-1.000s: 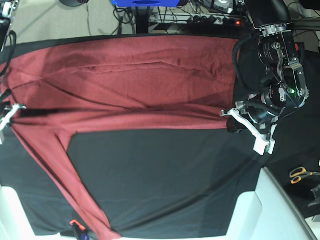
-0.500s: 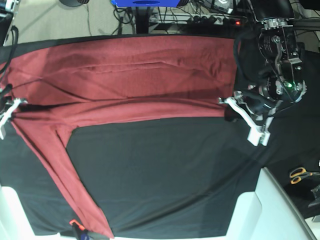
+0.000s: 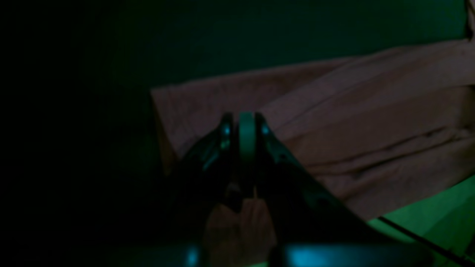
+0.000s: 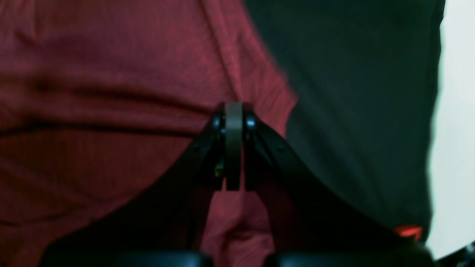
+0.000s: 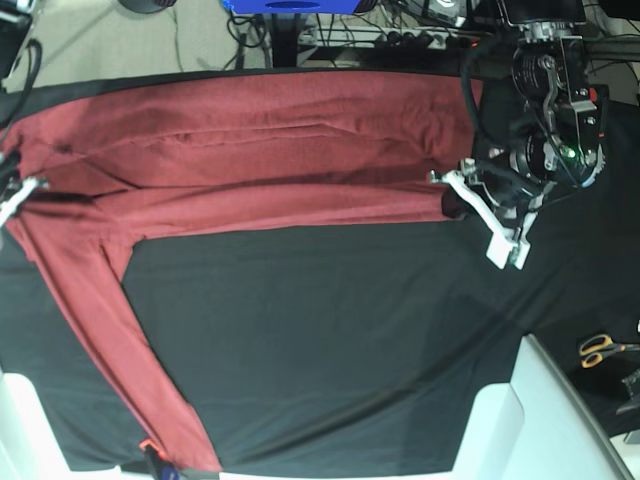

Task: Fold the T-shirt properly
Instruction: 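Lift the hem with both grippers and fold it toward the collar, then open both grippers and move the left gripper inward over the fold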

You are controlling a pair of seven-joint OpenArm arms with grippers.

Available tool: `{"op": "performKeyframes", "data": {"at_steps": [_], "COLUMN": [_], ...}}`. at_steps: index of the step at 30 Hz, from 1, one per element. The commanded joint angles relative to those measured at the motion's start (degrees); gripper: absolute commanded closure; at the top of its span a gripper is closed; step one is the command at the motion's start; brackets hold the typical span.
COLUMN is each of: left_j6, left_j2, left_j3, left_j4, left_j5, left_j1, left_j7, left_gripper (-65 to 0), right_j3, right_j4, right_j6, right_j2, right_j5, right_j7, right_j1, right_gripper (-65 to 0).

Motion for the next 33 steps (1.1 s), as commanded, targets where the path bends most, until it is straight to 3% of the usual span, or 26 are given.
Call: {"op": "performKeyframes", "data": {"at_steps": [1,7,22,24,29,33], "left_j6": [0.0,0.0,0.0,0.0,0.0,0.0], "left_j2": [-0.4,-0.4,-1.8,-1.7,-1.7,-1.7], "left_j3": [0.3,3.5,3.7,3.7,3.7,3.7], "left_j4": [0.9,0.5,-1.9,-1.9,-1.9,-1.9], "left_j5": [-0.6,-0.5,3.8,3.8,3.6,3.6], "left_j1": [-0.3,1.8,1.5,1.5,1.4,1.4], "left_j7": [-1.2,-7.2,-7.5,-7.5,-7.5,-7.5], "left_gripper": [0.0,0.0,0.0,0.0,0.0,0.0], "right_j3": [0.6,0.3,0.5,0.5,0.8,0.0], "right_j4": [0.9,0.7,0.6,0.7,6.6,11.6], "right_j6": [-0.2,-0.2,-0.6,-0.6,-0.4,-0.3], "right_j2": [0.9,0.4,-0.5,-0.6,-0.6,-0.3], "right_j5": [0.3,0.3,0.3,0.3,0.6,0.5], "right_j7": [1.0,0.9,0.9,0.8,-2.9,-3.2], "right_j1": [0.8,-0.4,-0.3,-0.3,0.1,2.0], "right_gripper": [0.0,0.0,-0.8,-6.6,-33.0,-35.4]}}
